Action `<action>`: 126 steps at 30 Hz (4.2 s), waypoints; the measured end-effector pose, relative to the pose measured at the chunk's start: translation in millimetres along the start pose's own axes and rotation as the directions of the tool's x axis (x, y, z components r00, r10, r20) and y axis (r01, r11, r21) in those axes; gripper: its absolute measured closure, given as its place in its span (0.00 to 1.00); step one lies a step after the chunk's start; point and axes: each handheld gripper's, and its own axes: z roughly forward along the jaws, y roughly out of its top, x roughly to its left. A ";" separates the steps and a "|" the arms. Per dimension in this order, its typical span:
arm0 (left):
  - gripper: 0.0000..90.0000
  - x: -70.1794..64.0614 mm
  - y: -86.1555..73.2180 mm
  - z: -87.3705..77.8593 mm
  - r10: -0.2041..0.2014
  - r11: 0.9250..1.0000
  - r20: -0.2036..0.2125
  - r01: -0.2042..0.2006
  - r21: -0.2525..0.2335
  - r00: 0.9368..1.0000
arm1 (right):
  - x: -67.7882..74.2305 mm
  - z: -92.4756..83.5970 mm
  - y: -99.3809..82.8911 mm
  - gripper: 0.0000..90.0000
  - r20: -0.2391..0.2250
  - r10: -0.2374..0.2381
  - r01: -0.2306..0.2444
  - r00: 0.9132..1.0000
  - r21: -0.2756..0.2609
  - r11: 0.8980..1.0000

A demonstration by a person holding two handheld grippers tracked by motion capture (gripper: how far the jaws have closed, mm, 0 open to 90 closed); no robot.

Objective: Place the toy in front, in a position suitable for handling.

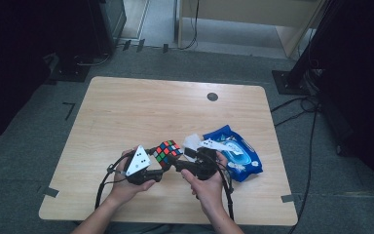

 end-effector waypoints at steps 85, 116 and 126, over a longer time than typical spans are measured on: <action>0.38 9.4 -9.0 0.8 0.163 0.986 -0.103 -0.157 0.064 0.981 | -44.0 -18.4 22.1 0.59 0.113 -0.184 0.178 0.976 0.062 0.982; 0.38 23.8 -8.3 -2.8 -0.013 0.999 -0.046 0.014 0.031 0.999 | -80.4 17.1 -14.6 1.00 0.298 -0.353 0.282 0.887 0.256 0.925; 0.38 13.8 -9.6 4.1 0.025 0.998 -0.031 -0.023 0.053 0.999 | -23.1 -18.9 10.5 1.00 0.156 -0.341 0.341 0.927 0.030 0.940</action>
